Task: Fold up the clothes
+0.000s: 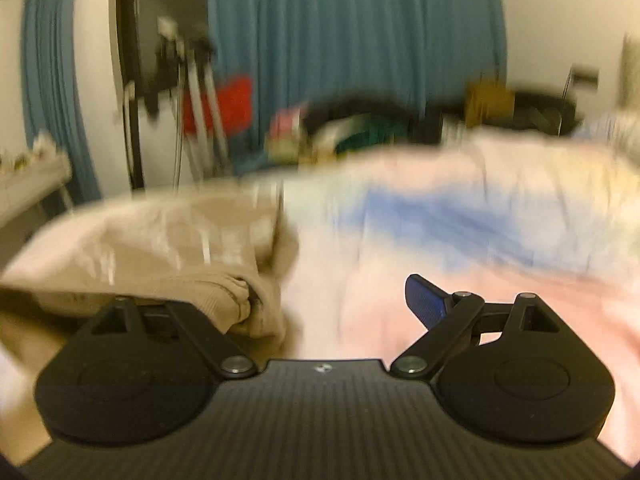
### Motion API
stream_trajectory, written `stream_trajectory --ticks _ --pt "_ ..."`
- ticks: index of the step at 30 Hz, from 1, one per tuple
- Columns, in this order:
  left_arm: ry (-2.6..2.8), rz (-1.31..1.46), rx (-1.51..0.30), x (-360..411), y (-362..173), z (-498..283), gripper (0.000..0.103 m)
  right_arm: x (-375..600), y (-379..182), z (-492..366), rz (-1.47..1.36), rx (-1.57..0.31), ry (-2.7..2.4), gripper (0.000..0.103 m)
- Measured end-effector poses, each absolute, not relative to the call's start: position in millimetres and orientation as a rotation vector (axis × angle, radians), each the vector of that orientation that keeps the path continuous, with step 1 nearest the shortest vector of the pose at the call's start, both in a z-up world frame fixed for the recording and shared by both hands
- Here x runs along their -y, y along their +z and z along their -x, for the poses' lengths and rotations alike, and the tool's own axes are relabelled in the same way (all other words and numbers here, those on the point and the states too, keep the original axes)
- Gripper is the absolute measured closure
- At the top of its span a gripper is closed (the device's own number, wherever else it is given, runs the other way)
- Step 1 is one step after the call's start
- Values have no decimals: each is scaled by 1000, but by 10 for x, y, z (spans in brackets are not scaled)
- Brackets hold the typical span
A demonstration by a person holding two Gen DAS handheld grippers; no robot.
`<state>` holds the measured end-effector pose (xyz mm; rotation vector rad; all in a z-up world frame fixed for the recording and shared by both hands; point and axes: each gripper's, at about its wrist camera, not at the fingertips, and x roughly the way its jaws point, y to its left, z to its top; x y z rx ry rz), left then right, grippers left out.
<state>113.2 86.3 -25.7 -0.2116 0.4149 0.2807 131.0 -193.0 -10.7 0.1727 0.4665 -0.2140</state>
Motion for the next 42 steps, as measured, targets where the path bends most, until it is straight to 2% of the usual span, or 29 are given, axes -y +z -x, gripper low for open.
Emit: stream_trajectory --ticks 2,4,7,14,18,25,29,33,37,42 --pt "275 219 -391 -859 -177 -1080 17 1914 -151 -1242 -154 -519 -213 14" --pt "272 225 -343 -872 -16 -1013 17 1866 -66 -1168 -115 -494 -232 14" --pt "262 264 -255 -917 340 -902 17 1871 396 -1044 -127 -389 -243 14" --pt "215 375 -64 -1095 1802 -652 16 1805 2263 -826 -38 -113 -149 14" --pt "178 369 75 -1168 2669 -352 9 1767 3340 -551 -2 19 -119 14" --pt "64 425 125 -1379 3940 158 6 1731 4705 74 28 93 -36 14" --pt "-5 451 74 -1408 4276 345 6 1784 5056 322 42 111 -39 14" --pt "-38 443 28 -1399 4360 377 6 1814 5116 457 38 94 -45 14" --pt "-57 432 -52 -1299 4202 133 6 1929 4940 275 48 51 -80 14" --pt "-44 405 -144 -1050 3799 -525 6 2079 4545 -283 63 -27 -120 14"
